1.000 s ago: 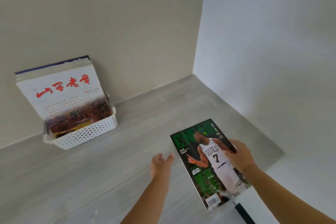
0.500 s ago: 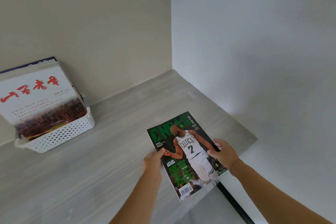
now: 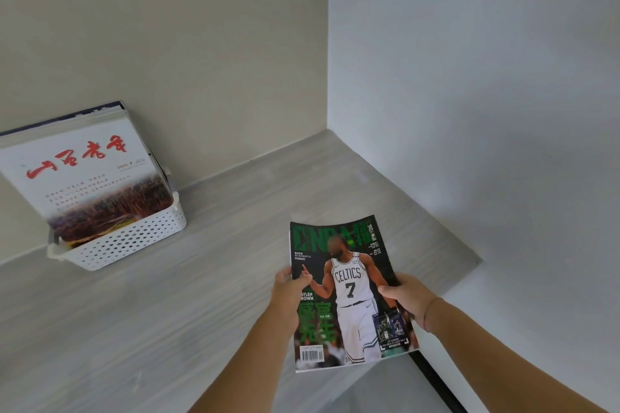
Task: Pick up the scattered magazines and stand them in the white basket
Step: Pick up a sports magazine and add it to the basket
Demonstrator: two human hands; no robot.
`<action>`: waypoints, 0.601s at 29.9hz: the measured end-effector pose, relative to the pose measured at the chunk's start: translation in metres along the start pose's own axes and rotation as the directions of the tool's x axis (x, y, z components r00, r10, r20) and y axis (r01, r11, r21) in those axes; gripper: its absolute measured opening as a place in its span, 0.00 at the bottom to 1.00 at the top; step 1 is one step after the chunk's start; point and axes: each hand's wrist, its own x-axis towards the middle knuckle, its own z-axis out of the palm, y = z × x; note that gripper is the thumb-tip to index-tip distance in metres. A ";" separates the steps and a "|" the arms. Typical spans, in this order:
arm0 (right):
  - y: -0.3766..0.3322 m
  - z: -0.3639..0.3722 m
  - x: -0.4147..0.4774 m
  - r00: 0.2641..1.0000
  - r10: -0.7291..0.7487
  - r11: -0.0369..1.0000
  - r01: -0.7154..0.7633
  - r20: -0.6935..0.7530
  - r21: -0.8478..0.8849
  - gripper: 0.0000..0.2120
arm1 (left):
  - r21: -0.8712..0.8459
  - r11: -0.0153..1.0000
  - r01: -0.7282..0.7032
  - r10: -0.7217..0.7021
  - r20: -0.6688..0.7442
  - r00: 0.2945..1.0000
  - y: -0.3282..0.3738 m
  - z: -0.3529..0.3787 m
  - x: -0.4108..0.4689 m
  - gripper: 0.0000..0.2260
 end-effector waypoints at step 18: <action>-0.117 0.074 0.005 0.910 -0.414 0.910 0.413 0.011 0.044 0.09 | 0.079 0.966 -0.248 0.253 -0.070 0.965 0.070 -0.116 0.000 0.10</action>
